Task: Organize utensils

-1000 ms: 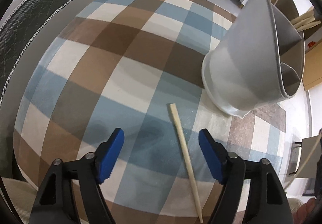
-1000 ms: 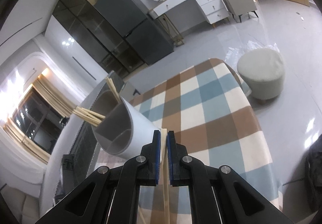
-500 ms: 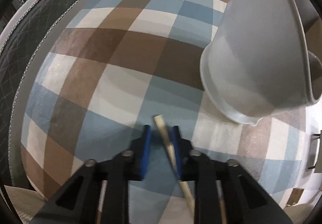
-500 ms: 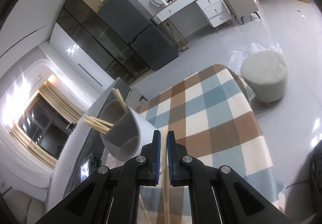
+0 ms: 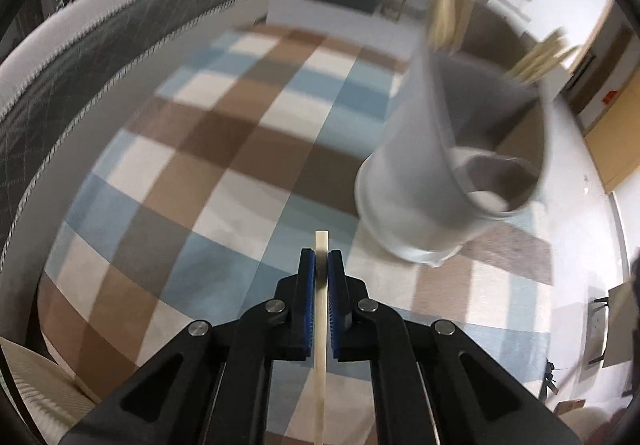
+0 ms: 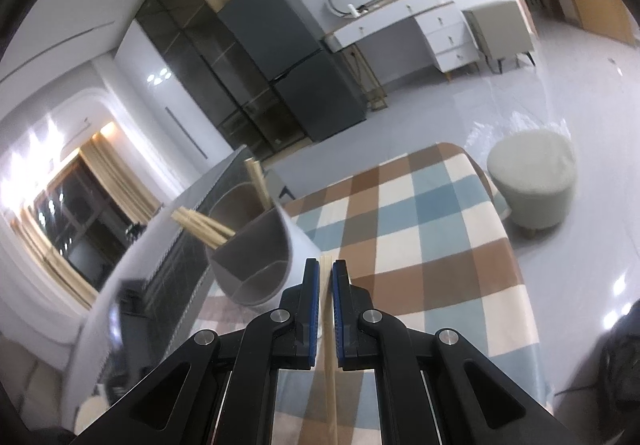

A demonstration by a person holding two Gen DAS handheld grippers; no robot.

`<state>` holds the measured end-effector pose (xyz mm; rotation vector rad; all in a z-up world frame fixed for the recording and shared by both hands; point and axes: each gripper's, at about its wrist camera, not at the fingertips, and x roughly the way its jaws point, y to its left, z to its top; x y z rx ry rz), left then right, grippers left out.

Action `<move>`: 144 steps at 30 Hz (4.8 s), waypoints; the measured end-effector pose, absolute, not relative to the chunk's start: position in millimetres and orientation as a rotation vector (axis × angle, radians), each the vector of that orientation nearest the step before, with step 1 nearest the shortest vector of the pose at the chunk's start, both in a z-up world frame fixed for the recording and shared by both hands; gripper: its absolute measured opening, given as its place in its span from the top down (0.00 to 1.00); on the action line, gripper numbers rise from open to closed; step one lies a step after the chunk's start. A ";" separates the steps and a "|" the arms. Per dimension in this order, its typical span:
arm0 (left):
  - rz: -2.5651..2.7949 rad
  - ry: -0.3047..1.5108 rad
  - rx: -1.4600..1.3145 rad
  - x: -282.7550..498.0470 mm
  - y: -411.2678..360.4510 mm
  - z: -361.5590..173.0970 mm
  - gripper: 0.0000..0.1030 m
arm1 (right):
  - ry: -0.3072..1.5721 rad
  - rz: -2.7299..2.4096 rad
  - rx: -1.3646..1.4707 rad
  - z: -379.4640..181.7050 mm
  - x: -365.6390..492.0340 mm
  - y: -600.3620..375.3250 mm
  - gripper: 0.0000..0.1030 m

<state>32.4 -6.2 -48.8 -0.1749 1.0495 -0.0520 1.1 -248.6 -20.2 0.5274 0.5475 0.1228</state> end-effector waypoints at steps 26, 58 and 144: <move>-0.274 0.858 -0.135 -19.8 -2.9 12.8 0.99 | 0.528 0.115 0.300 -12.9 -18.9 -201.8 0.95; -0.410 0.714 -0.267 14.2 17.9 108.5 0.99 | 0.389 0.157 0.231 39.7 4.7 -191.9 0.95; -0.313 0.728 -0.126 60.2 -0.3 98.3 0.34 | 0.368 0.179 0.097 68.0 53.6 -191.5 0.53</move>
